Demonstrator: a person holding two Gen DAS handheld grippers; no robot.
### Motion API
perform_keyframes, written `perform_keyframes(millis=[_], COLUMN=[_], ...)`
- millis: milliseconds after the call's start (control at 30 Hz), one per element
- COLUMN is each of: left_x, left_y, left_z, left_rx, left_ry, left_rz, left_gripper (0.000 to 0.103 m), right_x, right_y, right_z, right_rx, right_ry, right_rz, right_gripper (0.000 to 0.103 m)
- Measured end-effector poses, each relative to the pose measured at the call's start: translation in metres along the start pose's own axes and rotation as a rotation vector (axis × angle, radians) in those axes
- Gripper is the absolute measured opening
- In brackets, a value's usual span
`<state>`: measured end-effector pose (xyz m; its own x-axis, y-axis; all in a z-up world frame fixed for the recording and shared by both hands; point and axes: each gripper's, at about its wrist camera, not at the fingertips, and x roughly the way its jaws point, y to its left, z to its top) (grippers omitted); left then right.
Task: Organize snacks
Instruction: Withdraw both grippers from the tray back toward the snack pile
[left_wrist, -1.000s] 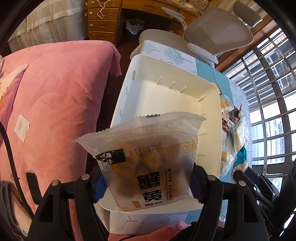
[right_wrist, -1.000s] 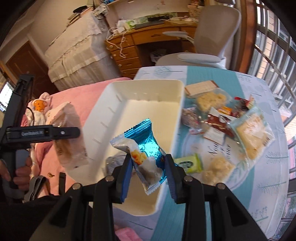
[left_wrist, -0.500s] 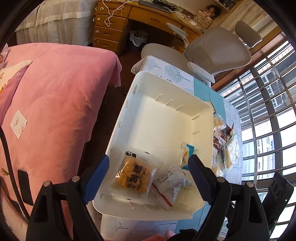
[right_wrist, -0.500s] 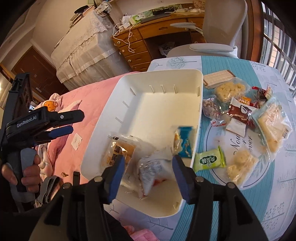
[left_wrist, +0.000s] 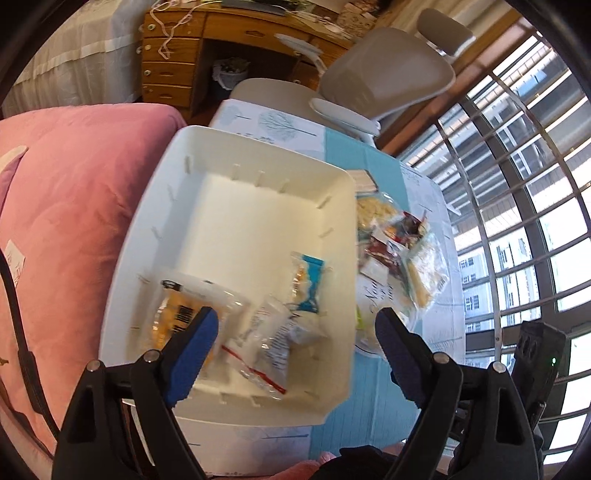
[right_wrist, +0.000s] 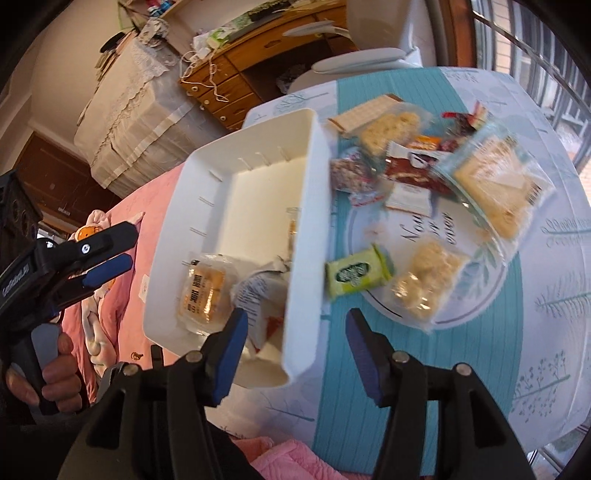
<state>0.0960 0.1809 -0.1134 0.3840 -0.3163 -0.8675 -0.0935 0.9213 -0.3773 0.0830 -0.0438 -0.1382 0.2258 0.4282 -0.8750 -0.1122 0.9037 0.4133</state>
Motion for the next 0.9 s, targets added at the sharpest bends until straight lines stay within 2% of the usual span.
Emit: perform_keyframes(millis=[500,667,900], left_x=[0.031,0.047,0.08], left_y=[-0.126,-0.153,-0.175], left_z=[-0.023,-0.031,-0.044], left_rx=[0.179,0.204,0.217], left_ry=[-0.008,0.016,0.086], left_rz=[0.037,0.062,0.144], left_gripper=[0.086,0.086,0.087], right_x=[-0.04,-0.049,-0.057], right_y=[-0.11,-0.144,-0.192], right_z=[0.003,0.007,0.013], right_rx=[0.133,0.177,0.269], right_ry=[0.063,0.075,0.067], right_rz=[-0.004,0.017,0.067], right_gripper=[0.056,0.056,0.056])
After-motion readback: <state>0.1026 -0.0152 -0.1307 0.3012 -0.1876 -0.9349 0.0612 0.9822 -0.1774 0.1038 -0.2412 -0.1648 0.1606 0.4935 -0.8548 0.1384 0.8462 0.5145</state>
